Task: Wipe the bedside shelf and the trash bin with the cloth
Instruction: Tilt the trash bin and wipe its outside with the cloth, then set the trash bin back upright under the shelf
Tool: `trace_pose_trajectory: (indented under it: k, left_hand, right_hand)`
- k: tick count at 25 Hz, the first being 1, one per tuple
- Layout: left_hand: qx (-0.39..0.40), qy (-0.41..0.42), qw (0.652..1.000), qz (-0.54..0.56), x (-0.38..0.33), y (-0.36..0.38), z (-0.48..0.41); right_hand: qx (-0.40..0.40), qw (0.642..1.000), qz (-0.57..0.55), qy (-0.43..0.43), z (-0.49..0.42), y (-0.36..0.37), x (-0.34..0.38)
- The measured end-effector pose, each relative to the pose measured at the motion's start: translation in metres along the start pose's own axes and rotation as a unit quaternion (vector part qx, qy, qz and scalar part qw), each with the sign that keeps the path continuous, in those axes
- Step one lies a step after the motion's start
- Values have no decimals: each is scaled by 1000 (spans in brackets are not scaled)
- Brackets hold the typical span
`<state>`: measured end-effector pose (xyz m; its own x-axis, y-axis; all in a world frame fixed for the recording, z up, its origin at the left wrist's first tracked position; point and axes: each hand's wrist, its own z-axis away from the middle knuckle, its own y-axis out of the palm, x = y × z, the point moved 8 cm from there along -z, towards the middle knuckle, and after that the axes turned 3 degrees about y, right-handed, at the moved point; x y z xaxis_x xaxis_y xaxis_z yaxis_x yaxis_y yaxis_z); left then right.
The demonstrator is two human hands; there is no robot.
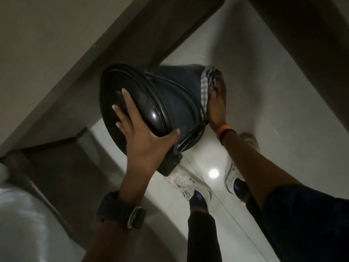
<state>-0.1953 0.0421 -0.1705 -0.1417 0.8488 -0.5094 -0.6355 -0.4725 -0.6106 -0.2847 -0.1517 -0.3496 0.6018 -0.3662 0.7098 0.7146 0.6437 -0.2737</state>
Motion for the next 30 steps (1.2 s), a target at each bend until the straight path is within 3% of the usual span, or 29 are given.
trace_pose_trajectory:
  k: [2, 4, 6, 8, 11, 15, 18, 21, 22, 24, 26, 30]
  left_hand:
    - [-16, -12, 999, 26, -9, 0, -7]
    - [-26, -21, 998, 44, -12, -5, -16]
    - [-36, -34, 998, 50, -9, -8, -21]
    - [-42, -39, 997, 45, -9, -9, -20]
    - [-58, -30, 998, 7, -10, 1, -9]
    - [-67, 86, 989, -96, -16, 45, 28]
    - [-60, 212, 946, -237, -20, 86, 39]
    - [-69, 234, 909, -339, -22, 108, 27]
    - [-64, 229, 905, -352, -23, 113, 23]
    - [-62, 220, 905, -358, -29, 116, 21]
    - [-72, 209, 911, -349, -35, 100, 23]
    - [-194, 222, 916, -274, -90, 7, -11]
  right_hand:
    - [87, 992, 7, -86, 46, 15, 17]
    - [194, 957, 20, -217, 110, 28, 33]
    - [259, 921, 10, -292, 140, 32, 39]
    - [226, 932, -4, -283, 116, 30, 32]
    - [73, 989, 2, -127, 43, 2, -7]
    - [86, 990, 112, 0, -9, -27, -20]
    - [137, 973, 178, -48, 0, -43, 6]
    - [120, 936, 278, -179, -1, -59, 40]
    - [125, 935, 279, -180, -1, -64, 54]
    - [127, 927, 302, -180, -10, -71, 75]
    - [112, 901, 343, -241, -7, -76, 107]
    - [57, 845, 314, -429, 36, -66, 230]
